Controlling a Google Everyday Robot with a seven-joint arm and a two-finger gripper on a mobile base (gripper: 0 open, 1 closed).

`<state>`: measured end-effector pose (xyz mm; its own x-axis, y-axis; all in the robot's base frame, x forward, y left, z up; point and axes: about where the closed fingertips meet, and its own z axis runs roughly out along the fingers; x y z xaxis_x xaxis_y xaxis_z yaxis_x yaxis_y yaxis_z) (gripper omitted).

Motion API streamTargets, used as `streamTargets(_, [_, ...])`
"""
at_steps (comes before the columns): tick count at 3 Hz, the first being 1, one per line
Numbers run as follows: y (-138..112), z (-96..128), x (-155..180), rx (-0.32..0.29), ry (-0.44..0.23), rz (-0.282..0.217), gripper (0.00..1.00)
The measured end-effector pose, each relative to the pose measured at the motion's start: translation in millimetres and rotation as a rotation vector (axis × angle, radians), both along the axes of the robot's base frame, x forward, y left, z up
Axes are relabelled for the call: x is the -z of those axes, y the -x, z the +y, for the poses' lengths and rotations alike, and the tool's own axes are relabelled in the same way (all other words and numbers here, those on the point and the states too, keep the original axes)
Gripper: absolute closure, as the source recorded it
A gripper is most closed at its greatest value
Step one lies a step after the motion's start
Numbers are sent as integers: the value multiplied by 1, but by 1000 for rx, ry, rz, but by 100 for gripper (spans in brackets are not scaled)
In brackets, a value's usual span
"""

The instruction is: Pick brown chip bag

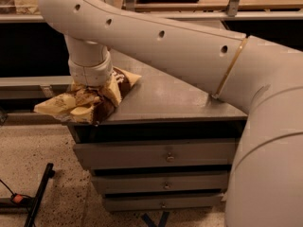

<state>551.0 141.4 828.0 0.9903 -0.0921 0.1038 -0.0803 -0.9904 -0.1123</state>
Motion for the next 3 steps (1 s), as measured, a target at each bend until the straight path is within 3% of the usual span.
streamTargets(1, [0, 0, 0, 1, 0, 0, 100])
streamTargets(3, [-41, -17, -81, 210, -126, -50, 100])
